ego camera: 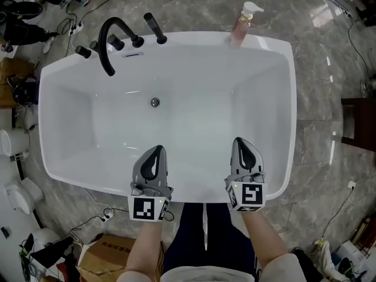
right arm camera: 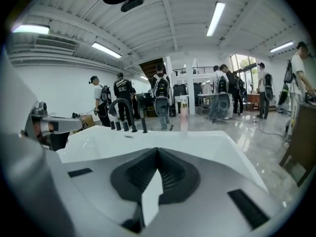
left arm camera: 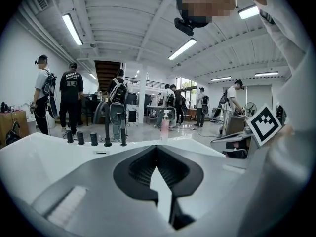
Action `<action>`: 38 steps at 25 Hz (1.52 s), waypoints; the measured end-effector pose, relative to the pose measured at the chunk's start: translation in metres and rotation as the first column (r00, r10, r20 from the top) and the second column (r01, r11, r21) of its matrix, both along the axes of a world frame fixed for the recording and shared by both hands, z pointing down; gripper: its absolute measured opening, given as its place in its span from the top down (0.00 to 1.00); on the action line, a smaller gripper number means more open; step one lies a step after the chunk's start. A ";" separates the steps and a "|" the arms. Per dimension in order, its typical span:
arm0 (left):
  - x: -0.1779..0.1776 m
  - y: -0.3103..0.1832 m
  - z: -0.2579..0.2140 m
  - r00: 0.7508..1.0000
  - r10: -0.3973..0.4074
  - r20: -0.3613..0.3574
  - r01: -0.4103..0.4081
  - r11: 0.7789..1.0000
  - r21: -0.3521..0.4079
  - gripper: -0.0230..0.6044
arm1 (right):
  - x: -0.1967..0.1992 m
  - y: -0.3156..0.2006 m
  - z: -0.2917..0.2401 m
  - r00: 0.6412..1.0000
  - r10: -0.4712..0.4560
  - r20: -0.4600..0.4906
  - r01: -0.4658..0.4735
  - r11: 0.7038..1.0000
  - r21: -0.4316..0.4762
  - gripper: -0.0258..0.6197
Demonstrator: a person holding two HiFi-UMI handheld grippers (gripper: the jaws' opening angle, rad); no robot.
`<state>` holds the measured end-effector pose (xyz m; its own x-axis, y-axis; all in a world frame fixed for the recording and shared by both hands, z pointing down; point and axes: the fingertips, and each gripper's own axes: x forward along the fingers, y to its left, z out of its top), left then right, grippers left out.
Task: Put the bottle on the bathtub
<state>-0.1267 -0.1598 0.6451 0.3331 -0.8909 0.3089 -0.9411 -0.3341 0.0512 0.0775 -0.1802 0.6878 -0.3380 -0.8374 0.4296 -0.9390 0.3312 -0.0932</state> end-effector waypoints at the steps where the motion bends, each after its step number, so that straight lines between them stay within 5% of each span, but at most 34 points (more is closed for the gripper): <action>1: 0.000 0.002 -0.004 1.000 -0.003 0.002 0.003 1.000 -0.001 0.95 | 0.001 0.001 -0.006 1.000 0.003 0.005 -0.003 1.000 0.003 0.95; 8: -0.002 0.013 -0.074 1.000 -0.006 0.014 0.005 0.999 0.033 0.95 | -0.008 0.015 -0.086 0.999 -0.048 0.023 0.046 0.998 0.052 0.95; 18: -0.015 0.030 -0.210 1.000 -0.024 -0.008 0.025 0.990 0.136 0.95 | -0.010 0.043 -0.231 0.977 -0.035 0.209 0.029 0.999 0.033 0.95; 22: -0.017 0.050 -0.251 0.999 -0.038 -0.039 0.044 0.987 0.154 0.95 | -0.010 0.075 -0.270 0.980 -0.036 0.198 0.029 0.999 0.041 0.95; 38: -0.011 0.111 -0.306 0.994 0.043 -0.099 -0.024 0.981 0.190 0.95 | -0.035 0.131 -0.340 0.983 -0.056 0.174 0.029 0.987 0.157 0.95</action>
<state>-0.1375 -0.0493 0.3393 0.3848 -0.9176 0.0992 -0.9223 -0.3782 0.0797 0.0428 -0.0496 0.3480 -0.4337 -0.8719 0.2271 -0.8969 0.3935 -0.2018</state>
